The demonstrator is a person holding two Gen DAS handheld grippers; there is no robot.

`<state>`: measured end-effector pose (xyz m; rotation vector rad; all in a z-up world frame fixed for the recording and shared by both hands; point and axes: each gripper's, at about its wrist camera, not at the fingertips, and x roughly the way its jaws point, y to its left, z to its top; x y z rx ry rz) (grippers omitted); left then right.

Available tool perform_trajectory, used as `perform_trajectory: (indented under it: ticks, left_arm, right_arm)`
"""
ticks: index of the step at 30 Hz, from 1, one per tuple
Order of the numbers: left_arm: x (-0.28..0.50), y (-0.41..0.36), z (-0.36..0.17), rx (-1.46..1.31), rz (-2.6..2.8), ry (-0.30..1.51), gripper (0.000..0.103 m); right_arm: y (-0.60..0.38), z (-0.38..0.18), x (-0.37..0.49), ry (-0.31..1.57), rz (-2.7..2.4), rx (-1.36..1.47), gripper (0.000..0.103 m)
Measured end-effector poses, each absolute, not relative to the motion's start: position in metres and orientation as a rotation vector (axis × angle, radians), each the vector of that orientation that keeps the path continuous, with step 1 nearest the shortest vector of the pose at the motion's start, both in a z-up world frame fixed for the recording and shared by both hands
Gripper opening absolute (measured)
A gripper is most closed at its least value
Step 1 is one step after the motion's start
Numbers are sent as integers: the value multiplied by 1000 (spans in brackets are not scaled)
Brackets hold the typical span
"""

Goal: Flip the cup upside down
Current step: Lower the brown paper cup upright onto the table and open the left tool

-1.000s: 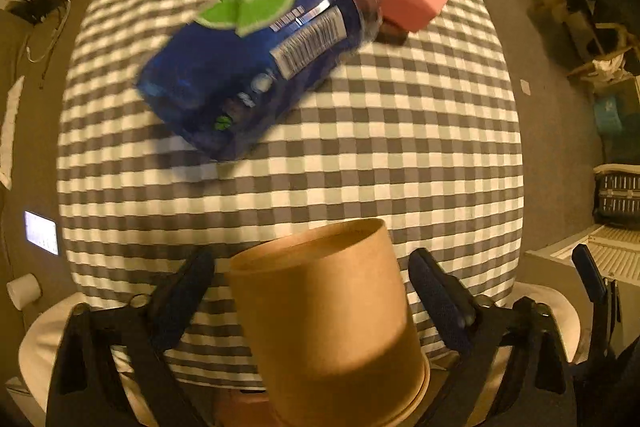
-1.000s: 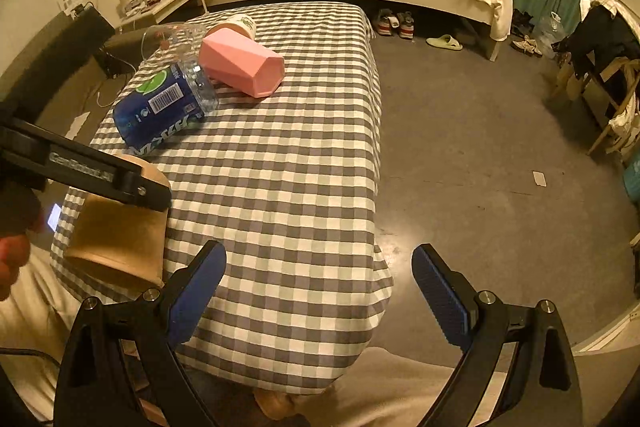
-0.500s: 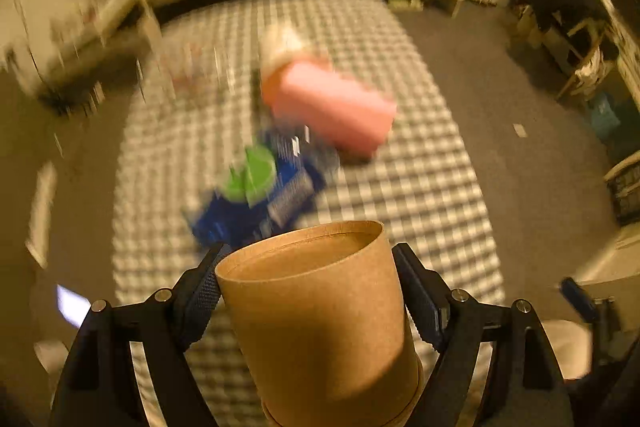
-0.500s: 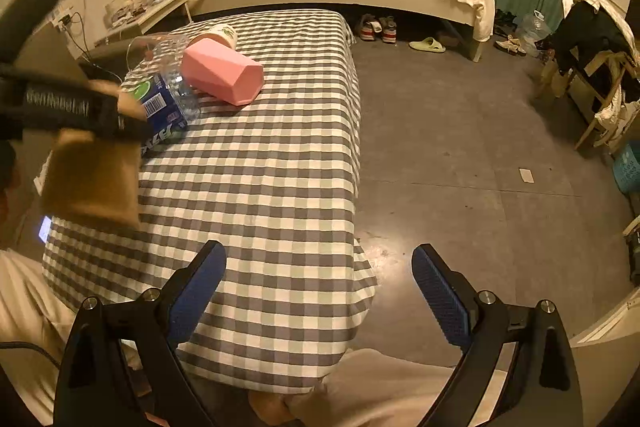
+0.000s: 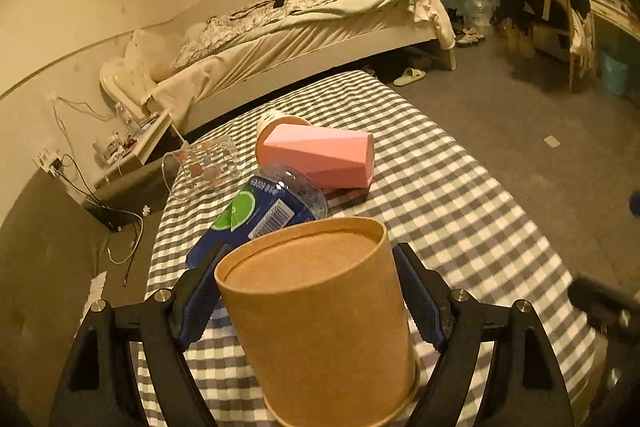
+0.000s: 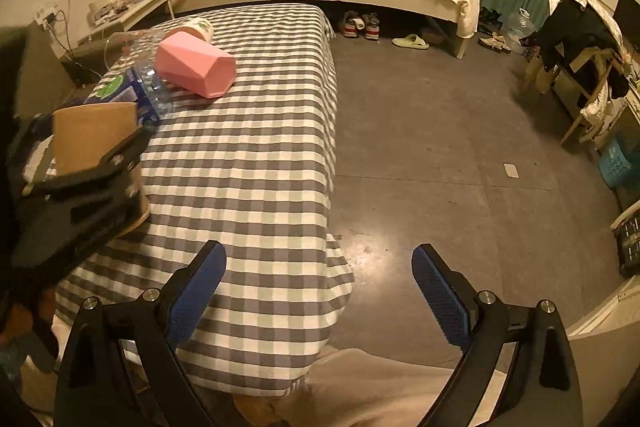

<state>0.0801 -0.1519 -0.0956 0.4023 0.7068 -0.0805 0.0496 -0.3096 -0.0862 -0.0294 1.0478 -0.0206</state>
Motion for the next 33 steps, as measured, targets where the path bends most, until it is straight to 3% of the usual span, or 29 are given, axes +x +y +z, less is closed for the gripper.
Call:
perform_trajectory:
  ticks: [13,33]
  left_arm:
    - [58,-144,-114,321,-99,801,84]
    - [51,-136,-83,161,-180,793,84]
  right_arm:
    - [-314,-85,46,1049,-52,-38,94]
    - [-311,-73,36,1025,-78,-44,94]
